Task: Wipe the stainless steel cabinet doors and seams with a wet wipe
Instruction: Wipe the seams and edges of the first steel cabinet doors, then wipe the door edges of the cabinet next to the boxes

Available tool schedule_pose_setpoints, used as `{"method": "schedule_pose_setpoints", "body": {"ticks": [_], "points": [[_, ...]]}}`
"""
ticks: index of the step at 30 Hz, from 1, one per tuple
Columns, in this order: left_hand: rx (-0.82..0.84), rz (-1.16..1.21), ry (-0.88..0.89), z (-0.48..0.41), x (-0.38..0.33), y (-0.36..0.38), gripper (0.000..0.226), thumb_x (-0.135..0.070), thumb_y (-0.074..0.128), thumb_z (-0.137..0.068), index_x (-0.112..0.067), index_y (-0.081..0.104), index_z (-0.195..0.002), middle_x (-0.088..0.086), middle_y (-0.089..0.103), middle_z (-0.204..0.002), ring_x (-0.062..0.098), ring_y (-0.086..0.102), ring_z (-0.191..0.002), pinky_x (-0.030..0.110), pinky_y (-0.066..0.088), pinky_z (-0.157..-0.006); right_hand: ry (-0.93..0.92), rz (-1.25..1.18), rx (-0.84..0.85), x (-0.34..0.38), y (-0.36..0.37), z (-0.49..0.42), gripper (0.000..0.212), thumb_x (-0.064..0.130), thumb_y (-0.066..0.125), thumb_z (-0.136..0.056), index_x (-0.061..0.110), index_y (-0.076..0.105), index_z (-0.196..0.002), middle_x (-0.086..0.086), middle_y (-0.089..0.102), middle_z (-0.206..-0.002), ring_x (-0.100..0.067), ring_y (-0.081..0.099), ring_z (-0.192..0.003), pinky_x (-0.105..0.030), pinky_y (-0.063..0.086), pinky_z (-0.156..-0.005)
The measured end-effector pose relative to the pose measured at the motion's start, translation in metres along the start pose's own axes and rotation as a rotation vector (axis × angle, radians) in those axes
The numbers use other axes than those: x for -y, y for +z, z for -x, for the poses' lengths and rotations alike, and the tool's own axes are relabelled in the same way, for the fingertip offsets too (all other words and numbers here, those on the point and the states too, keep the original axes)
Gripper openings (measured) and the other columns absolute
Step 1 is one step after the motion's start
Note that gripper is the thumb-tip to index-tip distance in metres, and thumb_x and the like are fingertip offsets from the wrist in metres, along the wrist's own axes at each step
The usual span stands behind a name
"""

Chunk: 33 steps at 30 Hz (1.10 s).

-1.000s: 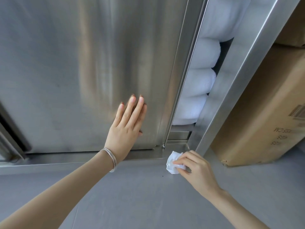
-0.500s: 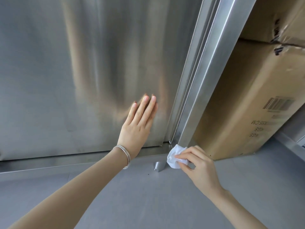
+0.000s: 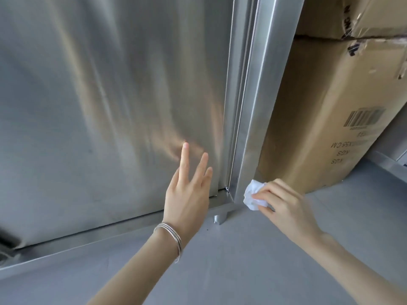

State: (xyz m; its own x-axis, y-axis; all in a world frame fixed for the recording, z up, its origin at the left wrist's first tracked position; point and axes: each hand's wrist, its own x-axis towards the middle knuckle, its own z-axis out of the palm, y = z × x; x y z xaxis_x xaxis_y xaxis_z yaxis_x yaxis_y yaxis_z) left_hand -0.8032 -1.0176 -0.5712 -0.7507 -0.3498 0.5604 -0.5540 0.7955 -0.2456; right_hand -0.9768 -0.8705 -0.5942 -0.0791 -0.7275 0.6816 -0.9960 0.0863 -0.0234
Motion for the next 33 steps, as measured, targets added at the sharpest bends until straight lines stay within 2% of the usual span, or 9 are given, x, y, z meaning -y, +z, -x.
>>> {"method": "schedule_pose_setpoints", "body": {"ticks": [2, 3, 5, 7, 11, 18, 24, 28, 33], "points": [[0.081, 0.109, 0.026, -0.014, -0.004, -0.031, 0.033, -0.008, 0.076, -0.062, -0.013, 0.075, -0.094, 0.005, 0.07, -0.109, 0.038, 0.062, -0.111, 0.028, 0.052, -0.056, 0.016, 0.07, 0.063, -0.008, -0.031, -0.015, 0.021, -0.009, 0.056, -0.067, 0.009, 0.065, -0.06, 0.002, 0.062, -0.063, -0.024, 0.057, -0.054, -0.025, 0.039, -0.037], [0.121, 0.174, 0.033, -0.022, -0.005, -0.05, 0.026, -0.012, 0.081, -0.058, -0.015, 0.075, -0.083, 0.002, 0.072, -0.091, 0.028, 0.071, -0.087, 0.026, 0.046, -0.048, 0.026, 0.093, 0.099, -0.01, -0.05, -0.023, 0.021, -0.011, 0.061, -0.062, 0.009, 0.063, -0.058, 0.002, 0.061, -0.062, -0.023, 0.056, -0.053, -0.023, 0.036, -0.037], [0.191, 0.244, 0.046, -0.046, -0.007, -0.091, 0.019, -0.022, 0.084, -0.056, -0.018, 0.071, -0.068, -0.003, 0.063, -0.058, 0.021, 0.059, -0.045, 0.021, 0.032, -0.039, 0.08, 0.106, 0.135, -0.013, -0.093, -0.042, 0.023, -0.013, 0.068, -0.054, 0.009, 0.062, -0.056, 0.003, 0.06, -0.061, -0.021, 0.053, -0.051, -0.02, 0.03, -0.04], [0.235, 0.279, 0.085, -0.075, -0.01, -0.138, 0.013, -0.031, 0.075, -0.065, -0.02, 0.067, -0.062, -0.004, 0.055, -0.046, 0.021, 0.052, -0.035, 0.018, 0.026, -0.038, 0.187, 0.09, 0.147, -0.013, -0.142, -0.063, 0.023, -0.012, 0.071, -0.054, 0.01, 0.063, -0.058, 0.004, 0.061, -0.062, -0.021, 0.054, -0.052, -0.022, 0.035, -0.038], [0.274, 0.376, 0.162, -0.147, -0.009, -0.237, 0.031, -0.038, 0.041, -0.075, -0.019, 0.056, -0.054, -0.004, 0.051, -0.044, 0.021, 0.052, -0.036, 0.018, 0.028, -0.036, 0.349, 0.088, 0.153, -0.013, -0.254, -0.114, 0.025, -0.008, 0.076, -0.05, 0.013, 0.066, -0.061, 0.006, 0.062, -0.064, -0.02, 0.058, -0.055, -0.023, 0.04, -0.037], [0.235, 0.427, 0.449, -0.289, -0.011, -0.412, 0.037, -0.044, 0.043, -0.078, -0.02, 0.068, -0.065, -0.005, 0.055, -0.052, 0.02, 0.056, -0.045, 0.029, 0.045, -0.042, 0.477, 0.205, 0.081, -0.029, -0.478, -0.235, 0.027, -0.004, 0.08, -0.051, 0.018, 0.07, -0.064, 0.006, 0.062, -0.065, -0.018, 0.059, -0.058, -0.019, 0.039, -0.038], [0.071, 0.535, 0.64, -0.417, -0.011, -0.558, 0.026, -0.041, 0.049, -0.075, -0.022, 0.064, -0.063, -0.005, 0.052, -0.052, 0.02, 0.052, -0.046, 0.029, 0.044, -0.044, 0.497, 0.336, -0.018, -0.04, -0.66, -0.332, 0.031, -0.004, 0.082, -0.051, 0.019, 0.072, -0.068, 0.006, 0.064, -0.068, -0.019, 0.062, -0.061, -0.023, 0.047, -0.04], [-0.072, 0.613, 0.695, -0.488, -0.01, -0.626, 0.016, -0.035, 0.054, -0.072, -0.024, 0.054, -0.061, -0.005, 0.05, -0.052, 0.023, 0.051, -0.047, 0.03, 0.045, -0.051, 0.477, 0.447, -0.087, -0.05, -0.745, -0.381, 0.033, -0.003, 0.085, -0.05, 0.019, 0.072, -0.069, 0.006, 0.064, -0.069, -0.019, 0.063, -0.061, -0.025, 0.046, -0.039], [-0.187, 0.601, 0.674, -0.559, -0.02, -0.667, 0.034, -0.04, 0.046, -0.078, -0.022, 0.072, -0.09, -0.007, 0.067, -0.069, 0.019, 0.064, -0.063, 0.033, 0.049, -0.07, 0.425, 0.557, -0.173, -0.073, -0.804, -0.412, 0.032, -0.005, 0.085, -0.052, 0.017, 0.072, -0.071, 0.005, 0.063, -0.07, -0.021, 0.061, -0.062, -0.026, 0.048, -0.043]]}}
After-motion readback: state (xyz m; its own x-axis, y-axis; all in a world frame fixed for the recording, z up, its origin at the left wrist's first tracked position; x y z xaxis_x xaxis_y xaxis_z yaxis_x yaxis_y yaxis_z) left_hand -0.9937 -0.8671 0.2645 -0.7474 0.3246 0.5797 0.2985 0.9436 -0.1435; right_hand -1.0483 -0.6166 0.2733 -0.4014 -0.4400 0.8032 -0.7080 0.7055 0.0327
